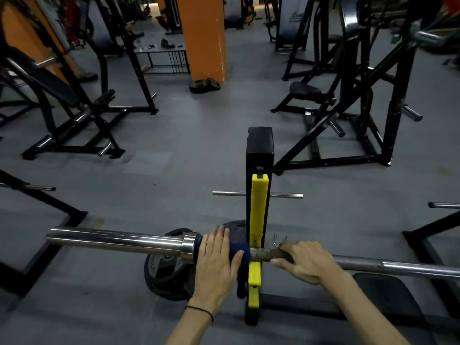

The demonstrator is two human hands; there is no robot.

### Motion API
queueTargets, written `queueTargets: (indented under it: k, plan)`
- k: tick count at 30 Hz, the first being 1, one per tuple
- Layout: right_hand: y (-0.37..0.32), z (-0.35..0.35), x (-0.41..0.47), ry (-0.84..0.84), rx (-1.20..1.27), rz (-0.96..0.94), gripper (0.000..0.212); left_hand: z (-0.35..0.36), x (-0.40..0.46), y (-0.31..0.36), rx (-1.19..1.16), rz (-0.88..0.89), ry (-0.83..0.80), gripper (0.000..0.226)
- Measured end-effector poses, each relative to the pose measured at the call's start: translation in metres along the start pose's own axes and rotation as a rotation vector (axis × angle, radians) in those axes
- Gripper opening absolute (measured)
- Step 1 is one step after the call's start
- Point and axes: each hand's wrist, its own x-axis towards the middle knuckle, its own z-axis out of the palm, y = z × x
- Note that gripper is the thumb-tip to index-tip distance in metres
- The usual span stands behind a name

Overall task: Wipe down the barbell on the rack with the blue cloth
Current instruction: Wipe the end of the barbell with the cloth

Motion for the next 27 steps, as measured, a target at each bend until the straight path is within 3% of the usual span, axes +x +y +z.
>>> queueTargets:
  k: [2, 5, 8, 11, 16, 21, 27]
  plan:
    - [-0.003, 0.011, -0.008, 0.131, -0.054, 0.030, 0.072, 0.000, 0.007, 0.005, -0.002, -0.015, 0.017, 0.069]
    - [-0.003, 0.040, -0.012, 0.412, -0.143, 0.022, 0.060, -0.001, 0.008, 0.009, 0.013, 0.007, 0.025, 0.064]
    - [-0.001, 0.055, -0.011, 0.534, -0.170, 0.006, 0.056, 0.003, -0.007, 0.002, 0.033, 0.091, 0.019, 0.058]
    - [-0.001, 0.054, -0.010, 0.570, -0.182, -0.012, 0.060, 0.001, -0.026, -0.018, 0.031, 0.168, 0.045, 0.059]
    - [0.000, 0.054, -0.006, 0.588, -0.193, -0.013, 0.059, 0.002, -0.010, 0.011, -0.060, 0.062, 0.046, 0.060]
    - [0.002, 0.049, -0.005, 0.573, -0.214, -0.042, 0.050, 0.000, 0.001, 0.010, -0.035, 0.176, 0.010, 0.058]
    - [0.002, 0.044, -0.003, 0.495, -0.236, -0.026, 0.058, -0.006, -0.003, -0.011, -0.050, 0.007, -0.014, 0.069]
